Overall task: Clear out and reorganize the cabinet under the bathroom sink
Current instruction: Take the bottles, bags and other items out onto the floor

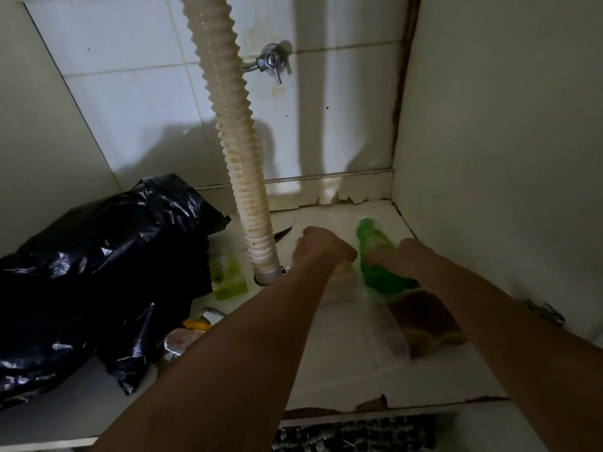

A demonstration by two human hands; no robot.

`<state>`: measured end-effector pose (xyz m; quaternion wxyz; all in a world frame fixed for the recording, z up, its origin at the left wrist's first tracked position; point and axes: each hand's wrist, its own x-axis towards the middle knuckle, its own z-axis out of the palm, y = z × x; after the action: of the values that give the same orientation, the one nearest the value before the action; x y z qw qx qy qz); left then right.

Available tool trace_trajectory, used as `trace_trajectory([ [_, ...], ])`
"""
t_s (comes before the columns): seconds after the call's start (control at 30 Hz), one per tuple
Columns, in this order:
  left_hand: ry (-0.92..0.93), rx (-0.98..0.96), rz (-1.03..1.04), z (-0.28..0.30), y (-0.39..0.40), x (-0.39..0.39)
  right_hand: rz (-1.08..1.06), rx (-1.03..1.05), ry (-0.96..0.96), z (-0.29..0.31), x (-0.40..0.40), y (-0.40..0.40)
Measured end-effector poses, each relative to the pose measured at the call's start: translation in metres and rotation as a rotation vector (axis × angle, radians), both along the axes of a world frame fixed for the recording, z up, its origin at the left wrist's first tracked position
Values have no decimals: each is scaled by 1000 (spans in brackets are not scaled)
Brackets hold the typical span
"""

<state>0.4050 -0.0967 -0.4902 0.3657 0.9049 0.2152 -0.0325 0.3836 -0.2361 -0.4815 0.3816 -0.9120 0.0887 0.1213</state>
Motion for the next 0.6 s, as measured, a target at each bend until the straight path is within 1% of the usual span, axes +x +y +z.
trace_trajectory([
  [0.07,-22,-12,16,3,-1,-1,-163,307,28,7,-1,-10],
  [0.13,-57,-58,22,10,-3,-3,-269,600,54,15,-10,-19],
  [0.23,-128,-152,22,26,-6,-11,-321,868,53,25,-38,-27],
  [0.3,-244,-202,39,40,-10,-18,-327,1031,56,31,-62,-29],
  [0.43,-487,-184,39,79,-18,-44,-252,1407,111,46,-116,-34],
  [0.53,-584,-261,62,98,-17,-82,-138,1672,118,52,-149,-33],
  [0.6,-613,-324,115,98,-11,-121,-97,1791,121,52,-166,-29],
])
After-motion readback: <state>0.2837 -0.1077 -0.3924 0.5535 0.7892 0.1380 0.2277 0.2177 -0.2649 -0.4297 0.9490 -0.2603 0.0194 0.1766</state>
